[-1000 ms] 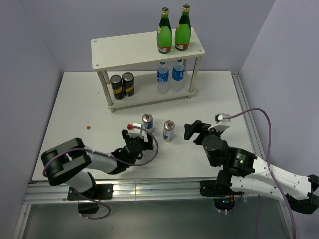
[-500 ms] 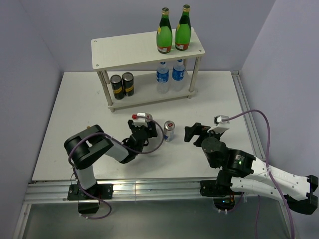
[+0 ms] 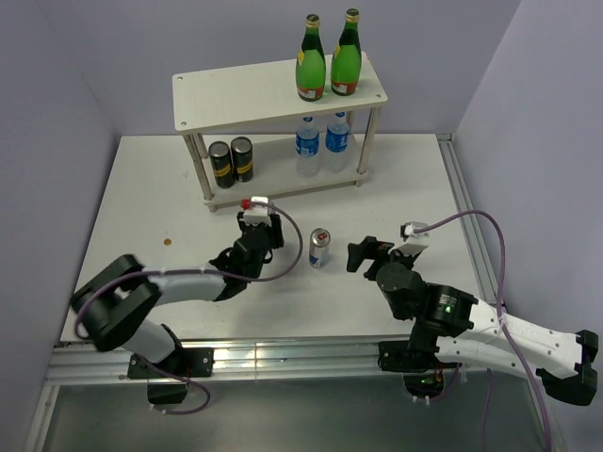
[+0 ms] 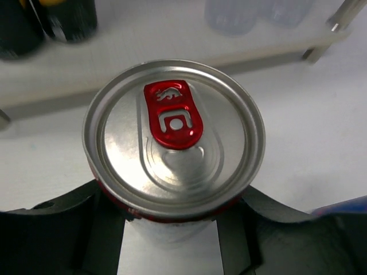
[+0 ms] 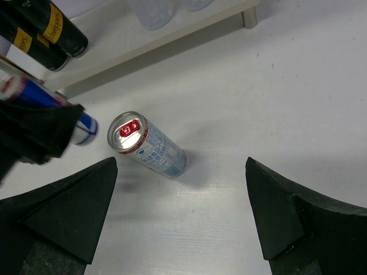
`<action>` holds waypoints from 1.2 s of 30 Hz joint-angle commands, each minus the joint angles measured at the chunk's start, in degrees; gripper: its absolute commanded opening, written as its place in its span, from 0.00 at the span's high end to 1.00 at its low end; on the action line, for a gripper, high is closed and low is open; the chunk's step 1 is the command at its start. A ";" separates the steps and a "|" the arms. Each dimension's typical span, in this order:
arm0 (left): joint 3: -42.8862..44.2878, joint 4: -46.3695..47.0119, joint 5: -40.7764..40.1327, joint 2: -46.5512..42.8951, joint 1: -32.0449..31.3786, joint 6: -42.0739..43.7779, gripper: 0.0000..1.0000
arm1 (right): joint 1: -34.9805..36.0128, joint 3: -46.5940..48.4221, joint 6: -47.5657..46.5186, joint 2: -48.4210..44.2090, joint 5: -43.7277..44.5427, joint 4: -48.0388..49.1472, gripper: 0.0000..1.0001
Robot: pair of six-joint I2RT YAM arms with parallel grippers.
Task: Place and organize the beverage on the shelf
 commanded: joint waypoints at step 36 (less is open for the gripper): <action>74.32 -48.22 12.70 5.51 29.31 12.50 1.00 | 2.28 -12.86 2.72 -4.77 -13.09 8.64 0.00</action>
